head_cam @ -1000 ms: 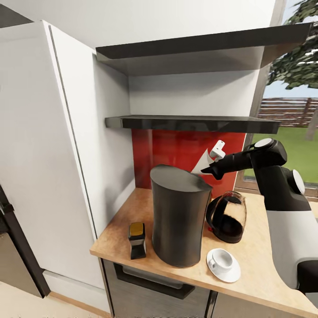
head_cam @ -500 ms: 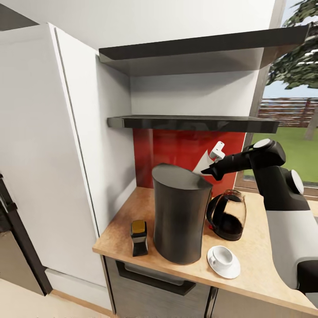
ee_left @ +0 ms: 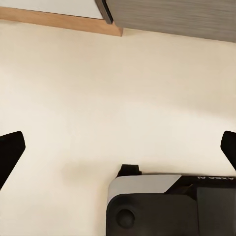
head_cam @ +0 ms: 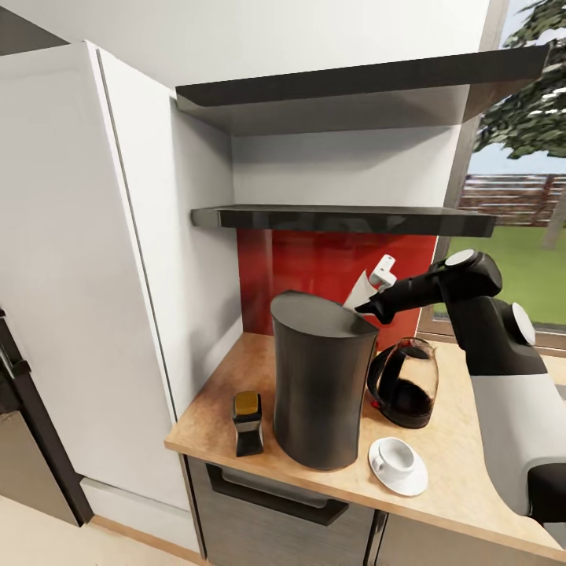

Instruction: Set up a coffee station on the kitchen countertop: keep the coffee maker on the countertop, move the bottle of coffee from the kitchen shelf to the counter next to the coffee maker, place a paper coffee filter on top of the coffee maker, put the saucer next to the coffee maker with the coffee cup on the saucer, and place the electric kettle next to the coffee maker.

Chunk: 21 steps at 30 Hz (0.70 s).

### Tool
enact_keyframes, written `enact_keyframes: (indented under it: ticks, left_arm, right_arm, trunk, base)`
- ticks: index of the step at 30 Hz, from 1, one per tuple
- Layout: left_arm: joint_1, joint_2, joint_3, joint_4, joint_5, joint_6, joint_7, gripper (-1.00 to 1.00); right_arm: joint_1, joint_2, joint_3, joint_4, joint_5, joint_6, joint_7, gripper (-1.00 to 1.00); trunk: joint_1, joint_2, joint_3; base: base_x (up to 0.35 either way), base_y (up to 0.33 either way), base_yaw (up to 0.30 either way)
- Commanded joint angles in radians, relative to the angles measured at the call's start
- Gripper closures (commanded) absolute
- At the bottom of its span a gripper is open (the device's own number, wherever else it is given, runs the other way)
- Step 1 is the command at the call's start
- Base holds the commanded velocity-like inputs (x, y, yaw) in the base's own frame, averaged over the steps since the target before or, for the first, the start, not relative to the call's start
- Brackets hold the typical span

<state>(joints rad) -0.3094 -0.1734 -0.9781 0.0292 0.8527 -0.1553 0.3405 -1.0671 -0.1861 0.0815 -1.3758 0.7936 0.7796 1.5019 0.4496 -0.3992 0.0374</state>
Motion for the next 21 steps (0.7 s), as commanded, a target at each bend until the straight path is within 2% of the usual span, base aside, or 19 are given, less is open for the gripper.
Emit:
enact_keyframes:
  ticks: [1,12,16,21]
  left_arm:
    - [-0.001,-0.001,-0.008,0.003,0.008,-0.004,0.0,-1.0]
    - [-0.001,-0.001,-0.008,0.003,0.008,-0.004,0.0,-1.0]
    - [-0.001,-0.001,-0.008,0.003,0.008,-0.004,0.0,-1.0]
    - [-0.001,-0.001,-0.008,0.003,0.008,-0.004,0.0,-1.0]
  right_arm:
    - [-0.001,0.0,0.003,-0.001,0.007,0.013,0.007,1.0]
    - [-0.001,0.001,0.012,0.012,0.009,0.012,0.003,1.0]
    - [-0.001,0.006,0.054,0.014,0.01,0.012,0.002,1.0]
    - [0.0,0.007,0.063,0.015,0.01,0.013,0.001,1.0]
  trunk:
    - [0.0,-0.001,-0.001]
    - [0.0,-0.001,-0.001]
    - [0.0,-0.001,-0.001]
    - [0.0,-0.001,-0.001]
  base:
    - [0.0,0.0,0.0]
    - [0.0,0.0,0.0]
    - [0.0,0.0,0.0]
    - [0.0,0.0,0.0]
